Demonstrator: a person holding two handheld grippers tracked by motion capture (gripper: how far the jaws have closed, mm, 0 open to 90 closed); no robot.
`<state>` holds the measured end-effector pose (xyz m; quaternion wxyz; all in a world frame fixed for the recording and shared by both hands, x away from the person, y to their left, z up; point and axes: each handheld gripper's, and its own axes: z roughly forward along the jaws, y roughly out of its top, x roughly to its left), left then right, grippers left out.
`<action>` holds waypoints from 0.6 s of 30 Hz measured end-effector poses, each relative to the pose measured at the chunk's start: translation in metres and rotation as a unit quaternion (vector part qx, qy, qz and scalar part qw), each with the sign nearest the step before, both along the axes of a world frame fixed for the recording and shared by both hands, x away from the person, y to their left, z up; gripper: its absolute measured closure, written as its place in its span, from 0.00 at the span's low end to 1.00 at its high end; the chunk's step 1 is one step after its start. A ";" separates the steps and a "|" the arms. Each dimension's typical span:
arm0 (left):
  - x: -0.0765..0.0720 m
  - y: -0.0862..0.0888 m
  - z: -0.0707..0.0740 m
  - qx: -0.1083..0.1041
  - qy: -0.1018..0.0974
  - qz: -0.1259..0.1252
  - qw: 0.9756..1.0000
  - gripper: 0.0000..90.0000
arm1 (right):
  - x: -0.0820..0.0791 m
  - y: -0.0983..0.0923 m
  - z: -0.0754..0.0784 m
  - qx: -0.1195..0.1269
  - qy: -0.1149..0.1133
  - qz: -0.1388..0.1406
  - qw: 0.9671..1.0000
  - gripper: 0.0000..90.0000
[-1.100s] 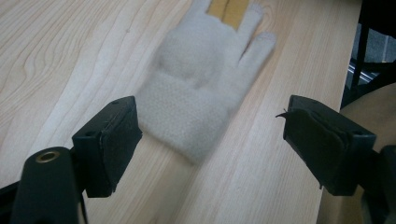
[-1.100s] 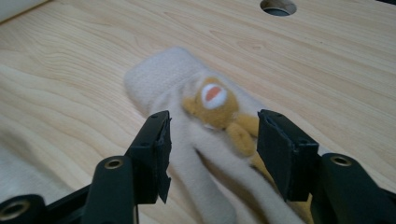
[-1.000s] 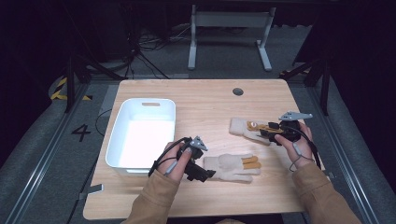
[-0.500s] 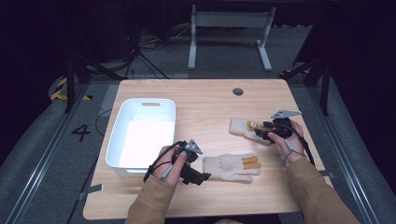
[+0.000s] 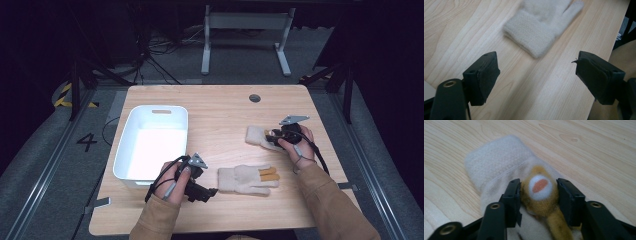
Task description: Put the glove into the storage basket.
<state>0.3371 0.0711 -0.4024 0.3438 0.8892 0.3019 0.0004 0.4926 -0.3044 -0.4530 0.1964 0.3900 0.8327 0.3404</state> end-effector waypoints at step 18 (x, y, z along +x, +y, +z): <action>0.003 -0.004 0.001 -0.003 -0.001 -0.011 1.000 0.22 | -0.019 -0.004 0.034 0.016 -0.037 0.015 0.999 0.74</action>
